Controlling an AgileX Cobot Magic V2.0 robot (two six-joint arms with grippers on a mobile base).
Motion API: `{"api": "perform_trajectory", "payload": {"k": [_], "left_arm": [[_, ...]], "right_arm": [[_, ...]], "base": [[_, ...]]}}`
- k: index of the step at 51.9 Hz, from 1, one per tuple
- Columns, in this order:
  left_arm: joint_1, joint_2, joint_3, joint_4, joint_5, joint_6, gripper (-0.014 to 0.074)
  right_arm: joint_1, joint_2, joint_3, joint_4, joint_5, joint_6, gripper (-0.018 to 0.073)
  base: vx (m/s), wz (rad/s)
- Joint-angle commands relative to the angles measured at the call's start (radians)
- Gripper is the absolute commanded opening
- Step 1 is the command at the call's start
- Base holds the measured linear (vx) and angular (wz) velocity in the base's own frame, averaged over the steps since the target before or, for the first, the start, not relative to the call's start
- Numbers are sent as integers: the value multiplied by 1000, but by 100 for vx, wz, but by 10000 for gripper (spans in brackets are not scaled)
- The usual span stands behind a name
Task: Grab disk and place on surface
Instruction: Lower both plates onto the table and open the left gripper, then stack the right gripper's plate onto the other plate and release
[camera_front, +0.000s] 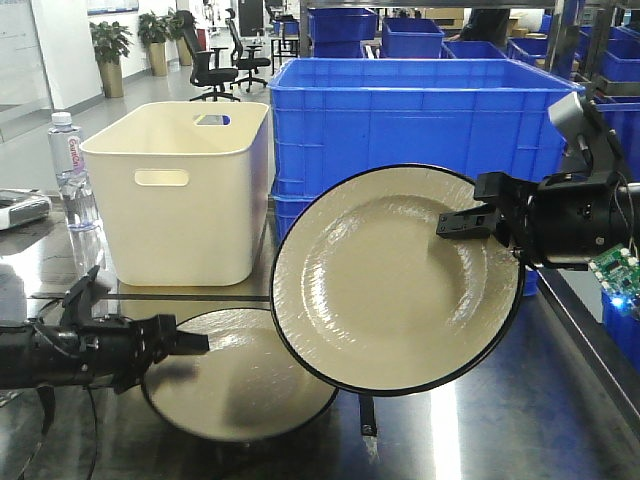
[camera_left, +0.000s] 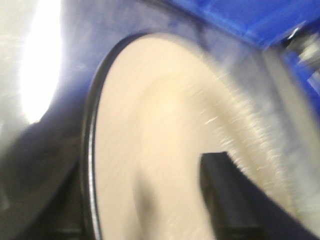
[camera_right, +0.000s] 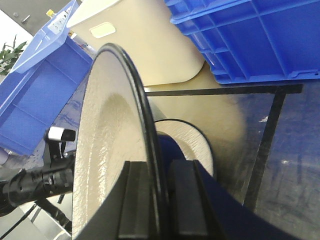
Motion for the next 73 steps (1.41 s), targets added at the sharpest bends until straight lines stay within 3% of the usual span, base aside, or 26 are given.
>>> {"api": "perform_trajectory", "payload": {"k": [1, 13, 17, 24, 28, 38, 49, 59, 68, 73], "left_arm": [[31, -84, -33, 41, -8, 21, 599], [142, -215, -33, 86, -42, 26, 567], [188, -285, -33, 95, -29, 26, 509], [257, -431, -33, 145, 10, 25, 211], [268, -503, -33, 165, 20, 24, -10], [268, -571, -33, 195, 57, 21, -9], [268, -565, -33, 198, 85, -4, -8], [268, -564, -33, 198, 109, -4, -8], [268, -564, -33, 198, 141, -4, -8], [268, -564, -33, 198, 143, -4, -8]], "right_arm": [[-1, -45, -34, 110, -63, -22, -9], [0, -42, -34, 156, -106, -102, -9], [0, -22, -34, 182, -122, -93, -9], [24, 79, -34, 264, -129, -79, -9], [75, 143, -34, 325, -165, -95, -9], [232, 281, -34, 527, -291, -243, -9], [317, 364, -34, 688, -292, -397, 9], [326, 375, -34, 696, -277, -466, 176], [318, 375, -34, 695, -284, -511, 470], [309, 374, -34, 695, -295, -595, 629]], "base": [[0, 0], [0, 0], [0, 0], [0, 0], [0, 0], [0, 0], [0, 0], [0, 0], [0, 0], [0, 0]]}}
